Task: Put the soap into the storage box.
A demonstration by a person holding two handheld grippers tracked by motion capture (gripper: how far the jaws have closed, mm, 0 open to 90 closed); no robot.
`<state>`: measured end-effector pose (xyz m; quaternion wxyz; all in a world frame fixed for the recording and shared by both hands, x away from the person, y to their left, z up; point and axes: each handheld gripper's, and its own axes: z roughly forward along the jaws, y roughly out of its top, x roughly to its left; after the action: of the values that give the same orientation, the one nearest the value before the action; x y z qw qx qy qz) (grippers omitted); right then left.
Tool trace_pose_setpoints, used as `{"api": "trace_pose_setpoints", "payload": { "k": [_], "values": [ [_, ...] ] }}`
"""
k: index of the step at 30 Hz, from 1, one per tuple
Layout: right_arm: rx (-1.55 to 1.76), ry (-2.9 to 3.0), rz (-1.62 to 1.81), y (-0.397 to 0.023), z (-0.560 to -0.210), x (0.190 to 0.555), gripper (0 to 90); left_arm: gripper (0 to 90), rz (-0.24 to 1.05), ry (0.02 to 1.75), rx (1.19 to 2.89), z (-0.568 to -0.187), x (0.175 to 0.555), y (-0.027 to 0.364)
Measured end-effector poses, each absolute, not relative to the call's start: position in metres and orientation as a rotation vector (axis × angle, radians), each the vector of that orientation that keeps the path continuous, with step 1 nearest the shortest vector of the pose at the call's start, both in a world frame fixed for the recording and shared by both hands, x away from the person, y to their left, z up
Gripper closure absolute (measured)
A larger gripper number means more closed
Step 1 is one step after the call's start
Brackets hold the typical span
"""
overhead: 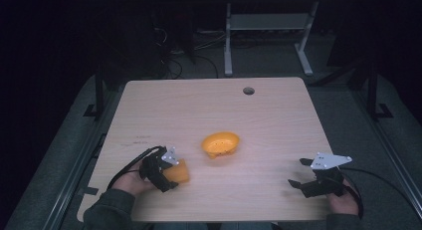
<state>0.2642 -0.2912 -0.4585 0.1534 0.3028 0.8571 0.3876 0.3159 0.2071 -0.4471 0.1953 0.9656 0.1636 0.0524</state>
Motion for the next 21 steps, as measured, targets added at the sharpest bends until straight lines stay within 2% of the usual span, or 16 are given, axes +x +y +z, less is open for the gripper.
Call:
{"api": "trace_pose_setpoints", "payload": {
  "k": [21],
  "values": [
    [0.864,2.463,1.114,-0.2898,-0.4594,0.2647,13.7,19.4,0.087,0.458,2.686,-0.4484,0.3202,0.2102]
  ]
}}
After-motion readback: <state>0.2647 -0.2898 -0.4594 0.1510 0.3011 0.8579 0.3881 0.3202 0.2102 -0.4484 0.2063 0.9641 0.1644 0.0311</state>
